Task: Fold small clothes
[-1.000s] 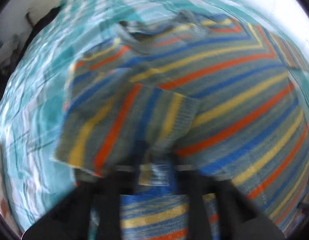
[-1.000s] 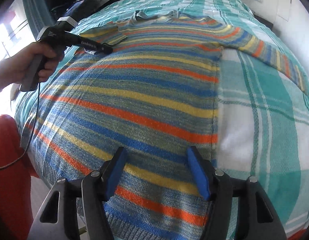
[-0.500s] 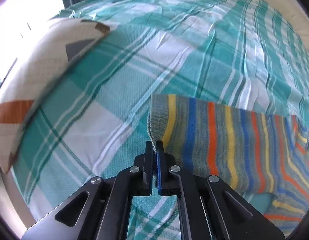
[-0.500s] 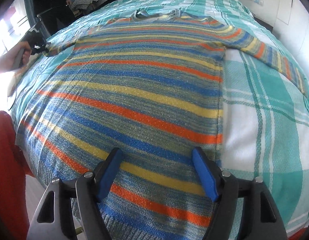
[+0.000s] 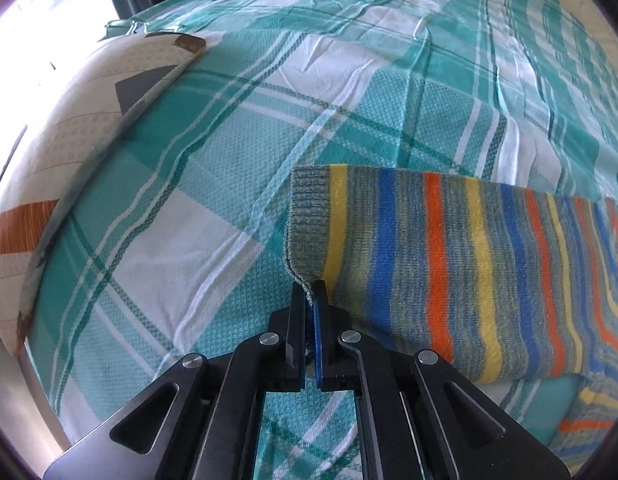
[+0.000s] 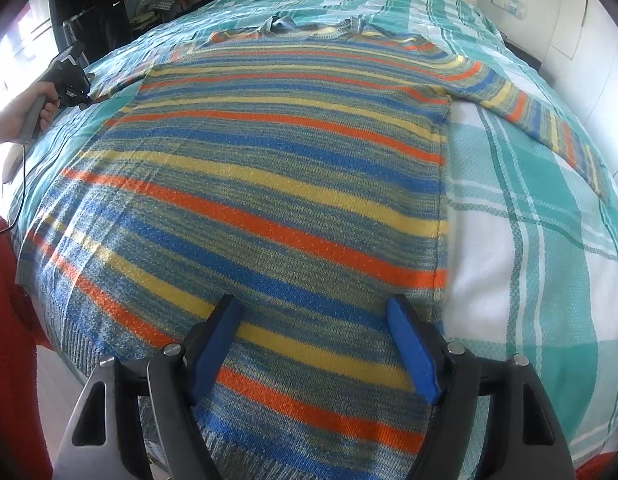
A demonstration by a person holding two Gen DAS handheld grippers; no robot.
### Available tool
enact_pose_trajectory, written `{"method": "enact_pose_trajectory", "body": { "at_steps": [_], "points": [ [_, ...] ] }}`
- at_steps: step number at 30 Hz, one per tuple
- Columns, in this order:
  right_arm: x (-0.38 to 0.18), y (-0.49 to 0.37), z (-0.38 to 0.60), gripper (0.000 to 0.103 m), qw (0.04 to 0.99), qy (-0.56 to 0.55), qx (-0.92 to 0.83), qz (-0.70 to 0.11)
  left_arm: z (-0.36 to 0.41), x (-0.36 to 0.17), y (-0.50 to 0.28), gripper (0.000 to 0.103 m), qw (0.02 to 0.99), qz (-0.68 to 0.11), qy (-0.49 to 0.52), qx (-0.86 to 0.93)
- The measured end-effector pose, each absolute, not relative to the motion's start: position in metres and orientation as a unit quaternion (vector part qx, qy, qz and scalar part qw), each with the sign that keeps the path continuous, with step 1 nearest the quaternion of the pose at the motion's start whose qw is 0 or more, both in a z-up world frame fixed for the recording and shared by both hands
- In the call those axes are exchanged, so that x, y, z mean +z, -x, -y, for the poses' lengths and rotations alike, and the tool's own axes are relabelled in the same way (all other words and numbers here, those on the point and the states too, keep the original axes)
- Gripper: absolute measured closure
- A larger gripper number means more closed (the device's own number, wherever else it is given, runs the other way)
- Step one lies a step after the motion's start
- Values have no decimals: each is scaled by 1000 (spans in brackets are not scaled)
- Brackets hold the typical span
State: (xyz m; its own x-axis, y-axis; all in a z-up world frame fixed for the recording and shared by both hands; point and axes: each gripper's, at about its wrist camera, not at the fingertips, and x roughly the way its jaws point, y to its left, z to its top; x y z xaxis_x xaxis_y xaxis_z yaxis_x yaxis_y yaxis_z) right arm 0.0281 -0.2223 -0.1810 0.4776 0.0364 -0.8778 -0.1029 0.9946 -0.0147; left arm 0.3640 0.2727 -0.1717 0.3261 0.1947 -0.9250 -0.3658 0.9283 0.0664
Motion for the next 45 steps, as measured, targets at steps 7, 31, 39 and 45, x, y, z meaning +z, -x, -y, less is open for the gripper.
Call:
{"method": "enact_pose_trajectory", "body": {
  "at_steps": [7, 31, 39, 45],
  "points": [
    [-181, -29, 220, 27, 858, 37, 36, -511, -274, -176, -365, 102, 812, -555, 68, 169],
    [-183, -29, 219, 24, 857, 47, 29, -512, -274, -191, -366, 101, 814, -554, 68, 163],
    [-183, -33, 223, 23, 855, 45, 30, -516, -291, -180, -345, 92, 805, -550, 109, 194],
    [-184, -33, 222, 23, 855, 45, 31, -516, -279, -139, -324, 57, 836, -501, 109, 196]
  ]
}}
